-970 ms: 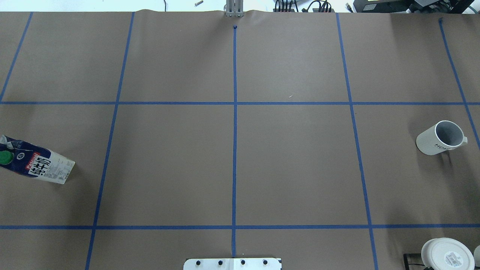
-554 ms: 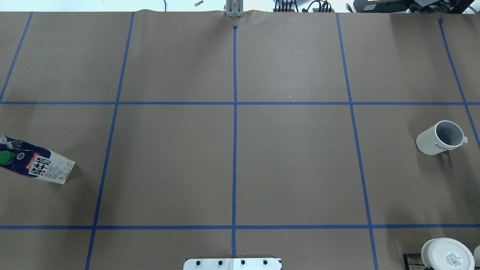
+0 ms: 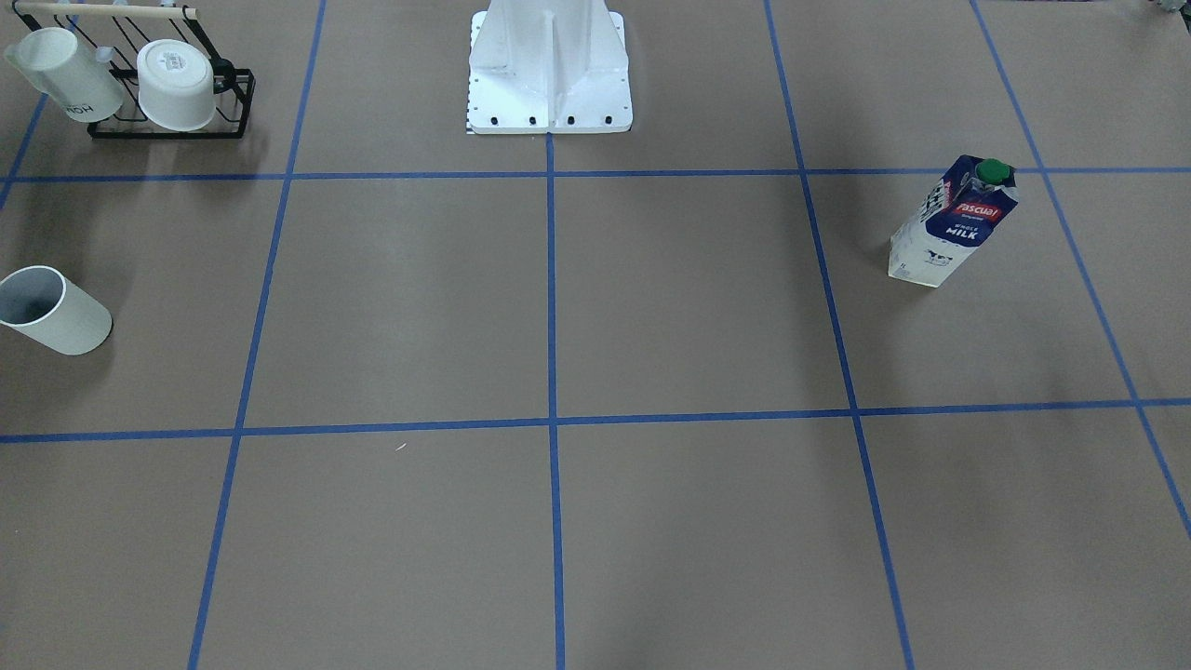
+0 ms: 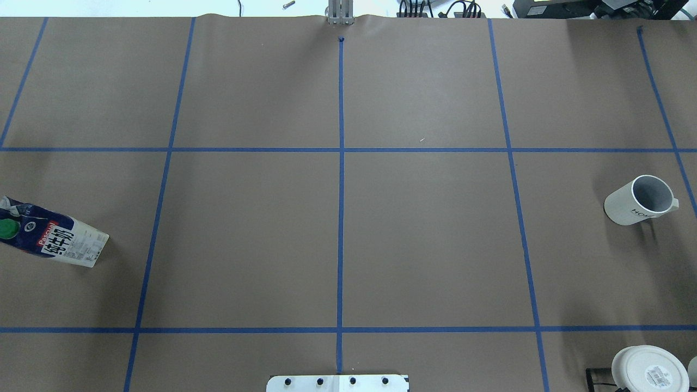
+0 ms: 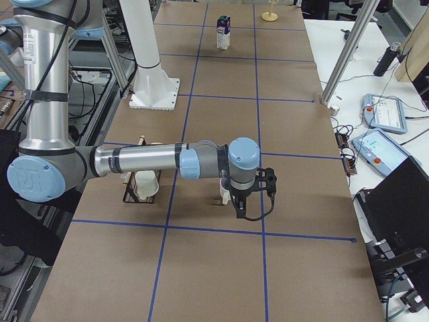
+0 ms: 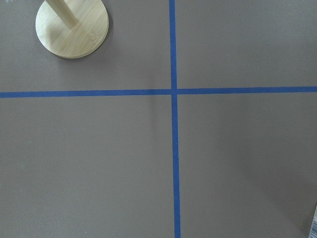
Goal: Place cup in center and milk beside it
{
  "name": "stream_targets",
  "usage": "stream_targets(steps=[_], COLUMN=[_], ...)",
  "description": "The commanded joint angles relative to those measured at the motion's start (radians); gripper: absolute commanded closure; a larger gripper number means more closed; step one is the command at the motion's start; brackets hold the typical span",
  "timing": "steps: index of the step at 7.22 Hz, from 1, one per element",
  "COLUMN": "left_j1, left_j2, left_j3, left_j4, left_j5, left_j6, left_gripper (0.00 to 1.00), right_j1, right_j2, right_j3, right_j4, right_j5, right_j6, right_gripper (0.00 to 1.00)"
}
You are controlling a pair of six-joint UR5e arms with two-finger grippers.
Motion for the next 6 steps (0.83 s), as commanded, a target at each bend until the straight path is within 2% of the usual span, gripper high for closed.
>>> stream_targets(steps=[1, 5, 6], left_j1=[0.0, -0.001, -0.001], left_j2=[0.002, 0.007, 0.005], left_j3=[0.018, 0.018, 0.016], left_j4=[-0.013, -0.085, -0.087], left_j5=[0.006, -0.001, -0.001], left_j6=[0.014, 0.0, -0.002], left_gripper=[0.01, 0.01, 0.01], right_j1=[-0.005, -0.027, -0.069], right_j2=[0.003, 0.026, 0.038], right_j3=[-0.005, -0.016, -0.014], right_j4=[-0.006, 0.006, 0.059], right_j5=[-0.006, 0.007, 0.022], right_j6=[0.041, 0.064, 0.066], right_gripper=[0.0, 0.0, 0.0])
